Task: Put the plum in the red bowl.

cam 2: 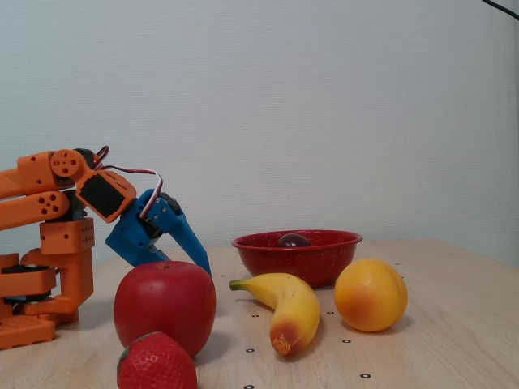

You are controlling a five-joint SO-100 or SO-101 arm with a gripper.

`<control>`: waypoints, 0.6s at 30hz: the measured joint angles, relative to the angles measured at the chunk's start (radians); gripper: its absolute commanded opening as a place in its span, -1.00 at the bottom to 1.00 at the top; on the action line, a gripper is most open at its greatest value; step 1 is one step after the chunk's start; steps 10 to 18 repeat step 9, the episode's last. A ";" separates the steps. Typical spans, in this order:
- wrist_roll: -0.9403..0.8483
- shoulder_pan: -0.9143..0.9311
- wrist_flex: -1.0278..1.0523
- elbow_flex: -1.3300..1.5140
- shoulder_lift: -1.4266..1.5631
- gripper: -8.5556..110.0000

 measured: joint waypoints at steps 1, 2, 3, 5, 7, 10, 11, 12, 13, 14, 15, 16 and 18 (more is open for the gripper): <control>0.000 0.002 0.000 0.000 0.000 -0.85; 0.000 0.006 0.000 0.000 0.000 -0.85; 0.000 0.011 0.000 0.000 0.000 -0.85; 0.000 0.011 0.000 0.000 0.000 -0.85; 0.000 0.009 0.000 0.000 0.000 -0.85; 0.000 0.009 0.000 0.000 0.000 -0.85; 0.000 0.009 0.000 0.000 0.000 -0.85; 0.000 0.009 0.000 0.000 0.000 -0.85; 0.000 0.009 0.000 0.000 0.000 -0.85; 0.000 0.009 0.000 0.000 0.000 -0.85; 0.000 0.009 0.000 0.000 0.000 -0.85; 0.000 0.009 0.000 0.000 0.000 -0.85; 0.000 0.009 0.000 0.000 0.000 -0.85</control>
